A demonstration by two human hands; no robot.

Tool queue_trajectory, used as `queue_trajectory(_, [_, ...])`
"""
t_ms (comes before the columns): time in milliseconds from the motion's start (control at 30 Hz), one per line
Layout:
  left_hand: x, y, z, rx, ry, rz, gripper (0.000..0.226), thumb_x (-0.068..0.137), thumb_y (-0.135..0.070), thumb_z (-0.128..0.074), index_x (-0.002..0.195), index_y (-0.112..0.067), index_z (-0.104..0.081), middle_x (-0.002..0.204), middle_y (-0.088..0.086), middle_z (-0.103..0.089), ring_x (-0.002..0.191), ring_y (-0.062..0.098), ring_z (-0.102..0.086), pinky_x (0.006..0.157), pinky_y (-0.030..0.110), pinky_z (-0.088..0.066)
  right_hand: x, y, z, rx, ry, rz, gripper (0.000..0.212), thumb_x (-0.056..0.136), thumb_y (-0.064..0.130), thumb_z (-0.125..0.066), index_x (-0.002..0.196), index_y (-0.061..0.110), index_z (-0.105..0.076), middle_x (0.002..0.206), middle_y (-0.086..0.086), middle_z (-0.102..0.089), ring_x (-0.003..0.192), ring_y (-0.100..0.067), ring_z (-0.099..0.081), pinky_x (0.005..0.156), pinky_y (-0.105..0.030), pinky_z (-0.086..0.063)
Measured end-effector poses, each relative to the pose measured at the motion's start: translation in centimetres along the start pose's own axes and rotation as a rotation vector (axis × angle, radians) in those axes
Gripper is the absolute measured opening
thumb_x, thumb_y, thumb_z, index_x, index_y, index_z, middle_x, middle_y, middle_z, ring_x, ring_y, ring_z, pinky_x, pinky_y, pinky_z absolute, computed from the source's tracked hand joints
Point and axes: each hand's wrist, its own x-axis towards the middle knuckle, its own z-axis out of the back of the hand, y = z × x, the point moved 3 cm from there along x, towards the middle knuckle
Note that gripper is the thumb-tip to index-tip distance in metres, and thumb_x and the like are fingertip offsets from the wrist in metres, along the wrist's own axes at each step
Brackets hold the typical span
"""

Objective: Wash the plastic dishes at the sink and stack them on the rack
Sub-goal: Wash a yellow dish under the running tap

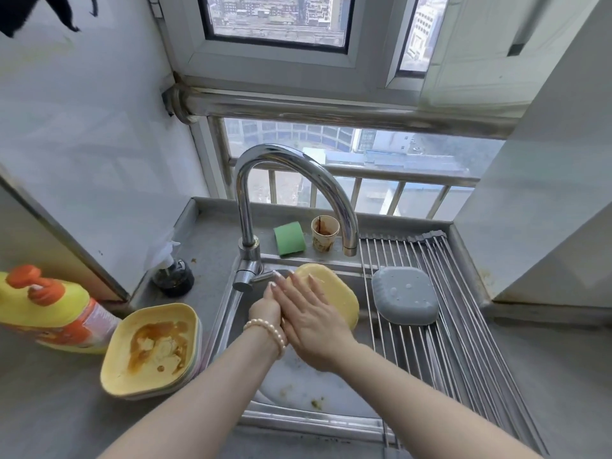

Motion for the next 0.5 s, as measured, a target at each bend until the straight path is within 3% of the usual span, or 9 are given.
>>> queue_trajectory(67, [0.3, -0.3, 0.2, -0.025, 0.003, 0.001, 0.042, 0.098, -0.042, -0.045, 0.111, -0.006, -0.063, 0.111, 0.009, -0.064, 0.095, 0.025, -0.061, 0.087, 0.037, -0.050, -0.1, -1.6, 0.0, -0.036, -0.014, 0.091, 0.054, 0.097, 0.044, -0.027, 0.143, 0.017, -0.038, 0.148, -0.005, -0.042, 0.138, -0.027, -0.036, 0.110, -0.047, -0.017])
queue_trajectory(167, [0.0, -1.0, -0.4, 0.099, -0.094, -0.076, 0.047, 0.090, -0.051, -0.052, 0.085, -0.006, -0.061, 0.099, 0.013, -0.066, 0.094, 0.030, -0.062, 0.092, 0.041, -0.050, 1.5, -4.6, 1.7, 0.093, 0.034, -0.280, 0.067, 0.094, 0.061, -0.013, 0.123, 0.018, -0.056, 0.127, -0.009, -0.057, 0.118, -0.032, -0.051, 0.093, -0.044, -0.038])
queue_trajectory(233, [-1.0, -1.8, -0.9, 0.222, -0.136, -0.159, 0.050, 0.096, -0.048, -0.045, 0.079, -0.003, -0.057, 0.086, 0.009, -0.060, 0.085, 0.027, -0.056, 0.084, 0.033, -0.045, 2.6, -5.4, 2.2, 0.233, 0.102, -0.536, 0.049, 0.095, 0.050, -0.029, 0.090, 0.012, -0.059, 0.100, -0.009, -0.060, 0.098, -0.029, -0.054, 0.075, -0.036, -0.040])
queue_trajectory(267, [-1.6, -2.4, -0.9, 0.278, -0.159, -0.206, 0.052, 0.098, -0.047, -0.042, 0.074, -0.003, -0.055, 0.080, 0.007, -0.057, 0.079, 0.026, -0.053, 0.078, 0.031, -0.041, 2.9, -5.7, 2.1, 0.281, 0.097, -0.606, 0.038, 0.094, 0.040, -0.038, 0.073, 0.012, -0.052, 0.084, -0.006, -0.058, 0.086, -0.027, -0.053, 0.066, -0.033, -0.038])
queue_trajectory(333, [-2.3, -3.3, -1.1, 0.395, -0.170, -0.303, 0.058, 0.098, -0.051, -0.038, 0.061, -0.008, -0.051, 0.067, 0.004, -0.054, 0.066, 0.023, -0.050, 0.069, 0.032, -0.037, 3.2, -6.2, 2.3, 0.420, 0.092, -0.788, 0.038, 0.087, 0.027, -0.048, 0.052, 0.016, -0.038, 0.058, 0.000, -0.044, 0.061, -0.022, -0.044, 0.051, -0.030, -0.027])
queue_trajectory(400, [-2.8, -3.7, -1.6, 0.658, -0.207, -0.531, 0.056, 0.094, -0.057, -0.041, 0.061, -0.013, -0.052, 0.067, 0.004, -0.056, 0.069, 0.026, -0.053, 0.066, 0.033, -0.039, 2.9, -7.2, 2.0, 0.572, 0.073, -0.986, 0.041, 0.081, 0.020, -0.052, 0.046, 0.017, -0.032, 0.049, 0.002, -0.035, 0.050, -0.018, -0.033, 0.047, -0.029, -0.022])
queue_trajectory(500, [-3.4, -2.2, -3.0, 1.128, -0.305, -1.044, 0.041, 0.085, -0.051, -0.045, 0.080, -0.016, -0.066, 0.082, 0.006, -0.063, 0.081, 0.031, -0.056, 0.067, 0.038, -0.047, 2.8, -7.9, 1.6, 0.653, 0.037, -1.140, 0.043, 0.085, 0.026, -0.055, 0.046, 0.015, -0.040, 0.053, 0.001, -0.044, 0.057, -0.019, -0.042, 0.051, -0.029, -0.029])
